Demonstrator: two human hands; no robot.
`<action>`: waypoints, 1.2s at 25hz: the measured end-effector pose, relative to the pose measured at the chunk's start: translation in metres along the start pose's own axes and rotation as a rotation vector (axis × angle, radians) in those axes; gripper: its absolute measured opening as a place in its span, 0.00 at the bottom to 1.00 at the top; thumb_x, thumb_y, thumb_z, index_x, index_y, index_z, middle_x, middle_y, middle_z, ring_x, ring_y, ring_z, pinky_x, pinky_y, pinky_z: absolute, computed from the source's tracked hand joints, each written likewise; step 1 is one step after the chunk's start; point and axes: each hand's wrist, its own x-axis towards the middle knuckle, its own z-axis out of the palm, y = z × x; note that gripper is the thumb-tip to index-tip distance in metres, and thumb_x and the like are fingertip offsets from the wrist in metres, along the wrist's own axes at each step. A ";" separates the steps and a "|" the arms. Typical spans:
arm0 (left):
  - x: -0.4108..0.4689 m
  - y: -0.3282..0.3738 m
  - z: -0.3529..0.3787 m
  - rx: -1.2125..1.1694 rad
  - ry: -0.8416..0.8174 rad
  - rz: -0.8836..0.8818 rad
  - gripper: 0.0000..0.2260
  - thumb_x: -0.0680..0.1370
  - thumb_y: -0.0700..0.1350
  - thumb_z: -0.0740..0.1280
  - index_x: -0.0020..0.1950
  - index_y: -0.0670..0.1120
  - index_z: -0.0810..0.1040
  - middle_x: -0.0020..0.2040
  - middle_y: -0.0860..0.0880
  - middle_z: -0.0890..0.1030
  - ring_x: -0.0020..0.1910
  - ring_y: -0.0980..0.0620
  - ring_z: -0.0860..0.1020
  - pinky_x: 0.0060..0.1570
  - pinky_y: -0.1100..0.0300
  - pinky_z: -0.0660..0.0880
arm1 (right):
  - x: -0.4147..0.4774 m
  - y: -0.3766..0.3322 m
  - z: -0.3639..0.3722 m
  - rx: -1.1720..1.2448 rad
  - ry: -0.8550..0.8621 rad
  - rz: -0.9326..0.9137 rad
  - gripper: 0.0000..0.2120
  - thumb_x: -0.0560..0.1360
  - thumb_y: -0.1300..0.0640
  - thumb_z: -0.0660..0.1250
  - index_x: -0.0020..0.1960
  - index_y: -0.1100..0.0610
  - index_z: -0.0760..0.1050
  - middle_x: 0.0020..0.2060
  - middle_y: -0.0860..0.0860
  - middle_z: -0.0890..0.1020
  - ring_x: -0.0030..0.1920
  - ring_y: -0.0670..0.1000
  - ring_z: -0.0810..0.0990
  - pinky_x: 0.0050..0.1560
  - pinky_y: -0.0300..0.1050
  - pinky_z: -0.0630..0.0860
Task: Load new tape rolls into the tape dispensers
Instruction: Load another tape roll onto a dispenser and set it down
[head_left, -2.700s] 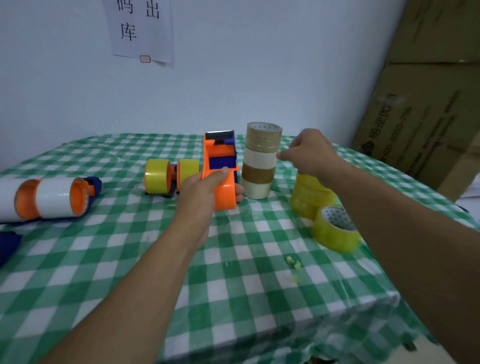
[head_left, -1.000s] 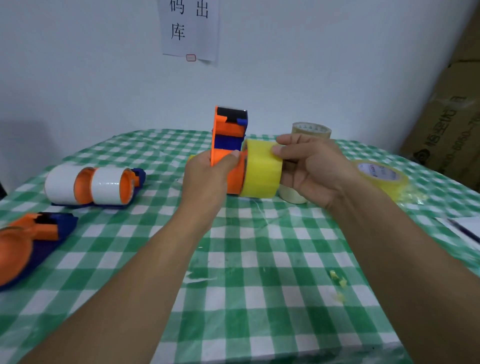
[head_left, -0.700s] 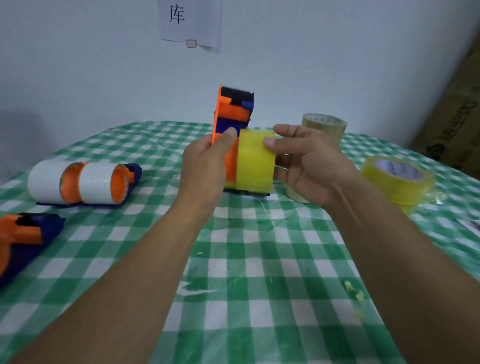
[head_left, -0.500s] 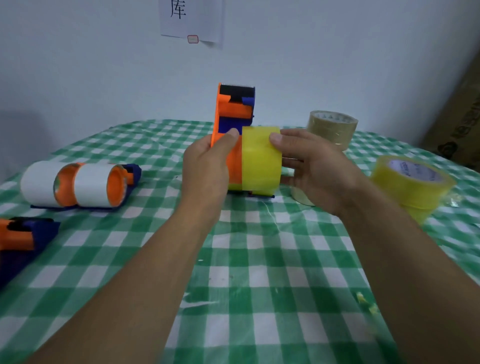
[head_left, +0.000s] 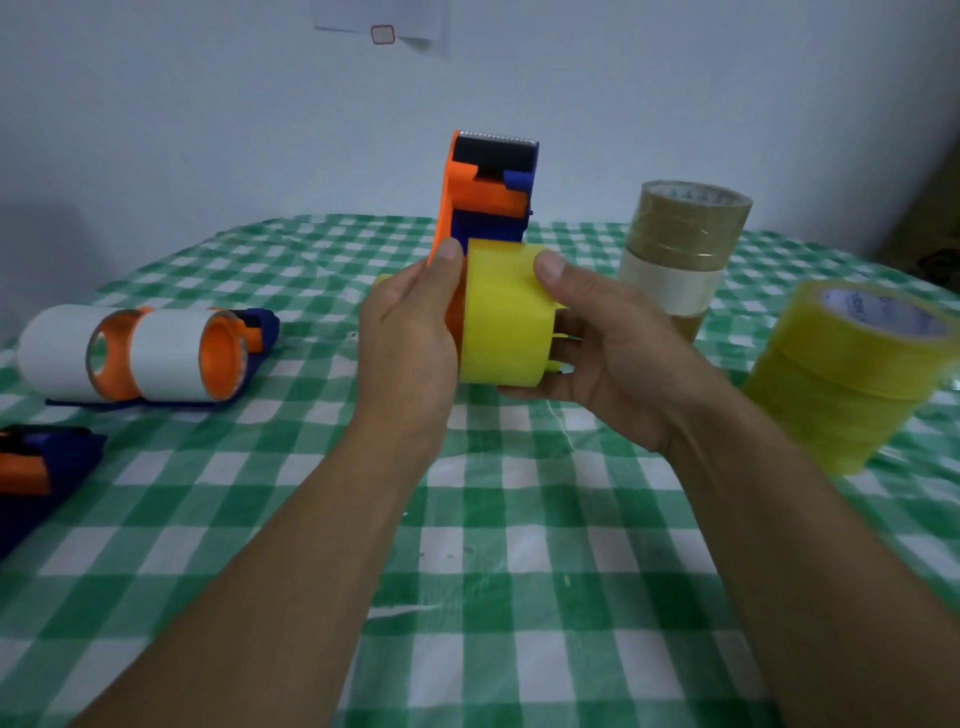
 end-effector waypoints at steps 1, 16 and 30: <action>-0.002 -0.001 0.001 -0.019 -0.010 -0.030 0.17 0.84 0.51 0.61 0.40 0.45 0.81 0.37 0.47 0.82 0.36 0.50 0.80 0.37 0.55 0.79 | 0.000 0.003 -0.001 0.010 -0.013 -0.012 0.29 0.70 0.48 0.75 0.66 0.59 0.74 0.60 0.63 0.82 0.57 0.63 0.84 0.54 0.65 0.82; -0.014 -0.010 -0.007 -0.062 -0.203 -0.054 0.12 0.83 0.43 0.60 0.54 0.37 0.81 0.38 0.41 0.84 0.35 0.45 0.83 0.37 0.53 0.82 | -0.006 0.008 -0.001 -0.162 -0.062 0.115 0.39 0.71 0.32 0.66 0.62 0.66 0.74 0.39 0.54 0.77 0.47 0.60 0.81 0.48 0.62 0.83; -0.019 -0.020 -0.006 -0.091 -0.303 -0.034 0.11 0.82 0.39 0.60 0.57 0.38 0.80 0.40 0.43 0.84 0.38 0.47 0.83 0.37 0.56 0.80 | -0.006 0.011 -0.008 -0.089 -0.061 0.018 0.36 0.70 0.41 0.71 0.64 0.69 0.72 0.43 0.60 0.77 0.42 0.57 0.78 0.51 0.60 0.83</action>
